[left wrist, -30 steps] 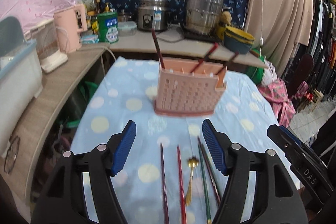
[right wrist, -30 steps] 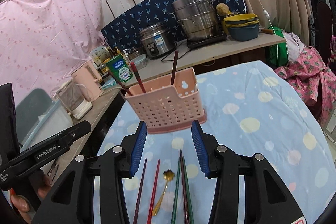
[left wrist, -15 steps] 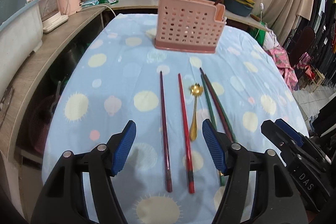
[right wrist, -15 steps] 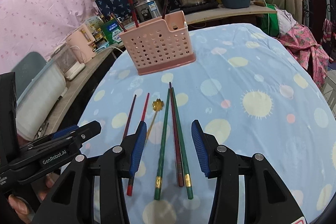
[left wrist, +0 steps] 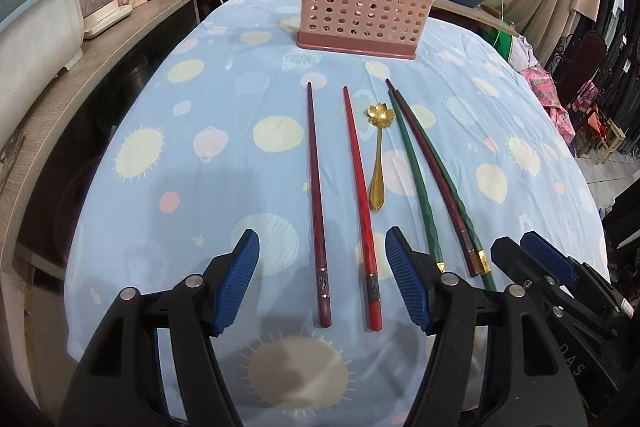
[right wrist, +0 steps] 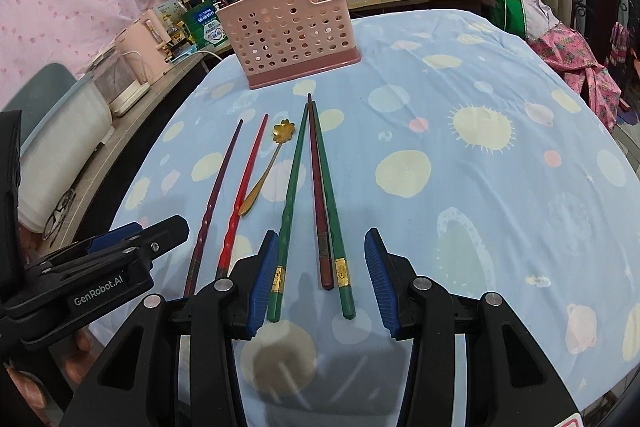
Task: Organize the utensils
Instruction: 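Move both tools back down toward the remaining chopsticks, then grasp a dark-red chopstick with the left tool while the right tool grasps a green chopstick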
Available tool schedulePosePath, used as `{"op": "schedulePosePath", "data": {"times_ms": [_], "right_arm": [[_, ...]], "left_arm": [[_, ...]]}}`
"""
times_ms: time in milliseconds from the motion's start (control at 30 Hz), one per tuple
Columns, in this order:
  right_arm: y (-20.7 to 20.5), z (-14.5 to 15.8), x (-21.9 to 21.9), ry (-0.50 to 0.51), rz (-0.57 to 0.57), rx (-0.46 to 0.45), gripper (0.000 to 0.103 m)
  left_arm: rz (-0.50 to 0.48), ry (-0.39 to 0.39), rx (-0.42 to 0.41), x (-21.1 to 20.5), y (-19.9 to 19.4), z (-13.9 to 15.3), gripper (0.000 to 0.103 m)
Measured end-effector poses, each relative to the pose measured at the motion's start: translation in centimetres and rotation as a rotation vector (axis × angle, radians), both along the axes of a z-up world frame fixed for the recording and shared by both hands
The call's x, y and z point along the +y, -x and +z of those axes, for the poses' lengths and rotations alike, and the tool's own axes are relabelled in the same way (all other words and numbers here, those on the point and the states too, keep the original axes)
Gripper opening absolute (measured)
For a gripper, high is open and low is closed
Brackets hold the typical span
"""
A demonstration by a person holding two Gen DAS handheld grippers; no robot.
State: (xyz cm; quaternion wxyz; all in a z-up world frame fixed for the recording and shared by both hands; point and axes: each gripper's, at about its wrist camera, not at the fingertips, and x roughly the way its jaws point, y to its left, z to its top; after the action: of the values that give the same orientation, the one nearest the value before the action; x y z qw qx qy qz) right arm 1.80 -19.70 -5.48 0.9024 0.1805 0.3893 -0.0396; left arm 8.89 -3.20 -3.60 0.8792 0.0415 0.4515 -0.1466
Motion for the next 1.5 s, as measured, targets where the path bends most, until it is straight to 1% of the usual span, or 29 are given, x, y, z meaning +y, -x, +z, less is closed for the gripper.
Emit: {"op": "schedulePosePath", "data": {"times_ms": [333,733,1067,1200,1433,1500], "right_arm": [[0.5,-1.0,-0.3,0.001,-0.013,0.021,0.044],[0.7,-1.7,-0.4,-0.002,-0.018,0.033,0.044],[0.6,-2.2,-0.5,-0.004,-0.014,0.049,0.044],[0.5,-2.3,-0.5,-0.004,-0.011,0.05,0.04],[0.5,-2.7,-0.6,0.002,-0.018,0.065,0.024],[0.5,-2.9,-0.7,0.0,-0.018,0.073,0.022]], "left_arm": [[-0.005,-0.031,0.019,-0.2,0.6,-1.4,0.062],[-0.013,-0.04,0.038,-0.4,0.9,-2.2,0.062],[0.002,-0.038,0.059,0.6,0.7,-3.0,0.062],[0.012,-0.033,0.065,1.1,0.7,-3.2,0.062],[0.014,-0.035,0.078,1.2,0.6,-3.7,0.062],[0.014,-0.037,0.076,1.3,0.6,-3.8,0.062]]}}
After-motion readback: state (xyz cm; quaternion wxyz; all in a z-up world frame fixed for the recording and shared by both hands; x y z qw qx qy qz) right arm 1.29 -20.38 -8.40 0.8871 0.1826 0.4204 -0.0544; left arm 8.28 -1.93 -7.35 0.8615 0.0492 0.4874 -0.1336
